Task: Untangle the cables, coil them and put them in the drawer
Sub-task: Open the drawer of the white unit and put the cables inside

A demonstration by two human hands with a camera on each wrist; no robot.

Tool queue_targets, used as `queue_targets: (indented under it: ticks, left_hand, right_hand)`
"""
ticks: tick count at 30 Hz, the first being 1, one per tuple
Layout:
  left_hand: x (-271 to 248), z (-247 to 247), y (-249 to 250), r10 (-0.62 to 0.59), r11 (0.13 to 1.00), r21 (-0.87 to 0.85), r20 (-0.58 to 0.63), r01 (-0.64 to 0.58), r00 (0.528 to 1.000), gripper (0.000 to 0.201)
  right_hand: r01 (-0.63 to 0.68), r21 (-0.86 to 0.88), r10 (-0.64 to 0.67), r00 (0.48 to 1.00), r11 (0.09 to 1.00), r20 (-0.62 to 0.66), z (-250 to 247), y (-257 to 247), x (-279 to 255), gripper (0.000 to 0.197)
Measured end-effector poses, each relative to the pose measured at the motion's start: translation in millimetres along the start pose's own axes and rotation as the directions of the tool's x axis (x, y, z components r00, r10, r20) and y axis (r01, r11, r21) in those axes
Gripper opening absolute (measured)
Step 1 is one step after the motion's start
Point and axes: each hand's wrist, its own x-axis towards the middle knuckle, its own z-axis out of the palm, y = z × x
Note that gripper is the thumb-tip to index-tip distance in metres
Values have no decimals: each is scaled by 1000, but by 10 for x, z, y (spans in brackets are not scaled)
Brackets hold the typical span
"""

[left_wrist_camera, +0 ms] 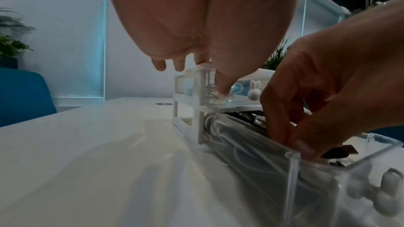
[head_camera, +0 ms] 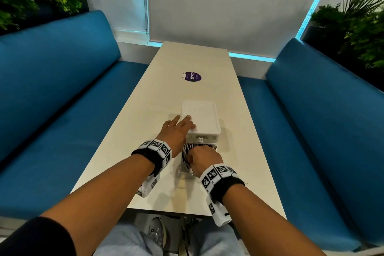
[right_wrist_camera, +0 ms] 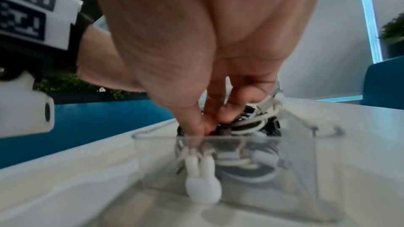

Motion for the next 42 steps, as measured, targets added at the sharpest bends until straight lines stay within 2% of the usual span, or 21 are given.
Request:
queue_targets:
  ticks: [4,7,9,11,15,18,20,22,24,27,28,30,34,38,40,42]
  left_hand:
    - [19,2,-22,18,999,28,-21,-17,1000,62]
    - [36,-10,-26,34,999,16,-20,-34,999,60]
    - [33,-27,-26,35,999,0,-15,-35,999,58]
    - [20,-47,-18,29,999,-29,-11,-30,1000,55]
    - [25,-72,-19,53,993,-108,3,-53,999,53]
    - [35,-64,-23,83,981,-173,-7,-83,996,55]
    - [36,-52,-37,69,979,-195,5,-66,998,57]
    - [36,-51,-42,59,979,-196,15,-55,998,58]
    - [45,-62,-33,72,983,-173,9,-69,997,58]
    - [41,-94,0,57,985,-164,21,-52,998,58]
    - [40,-98,0,58,985,-162,24,-53,998,57]
    - [38,-103,-6,71,984,-163,20,-66,997,55]
    - [9,-157,12,80,985,-155,-1,-79,997,49]
    - [-9,-140,47,99,983,-151,-64,-107,993,43]
    - [4,-122,44,92,983,-151,-66,-101,994,42]
    - [28,-132,35,92,984,-149,-54,-99,994,41]
  right_hand:
    - [15,22,-12,991,1000,-130,89,5,4,21]
    - [53,76,-42,988,996,-147,86,63,10,19]
    - [0,116,22,982,993,-188,61,148,-20,18]
    - [-125,141,152,967,982,-202,47,277,-65,32]
    - [-352,296,388,919,888,-71,78,545,-99,63]
    - [-469,338,492,871,816,21,153,674,-111,97]
    - [-514,387,515,850,766,110,215,707,-99,110]
    - [-508,422,507,853,751,124,226,694,-68,106]
    - [-462,403,489,871,790,42,193,649,-41,93]
    - [-371,278,424,892,886,-159,144,572,-62,80]
    - [-351,235,398,896,906,-197,140,551,-72,77]
    - [-352,215,393,900,911,-189,145,533,-81,76]
    - [-467,385,531,844,796,-75,191,512,6,85]
    - [-490,566,603,798,663,-16,262,416,191,90]
    - [-452,619,583,812,643,-13,265,425,259,97]
    - [-383,662,523,852,645,-17,246,489,254,109]
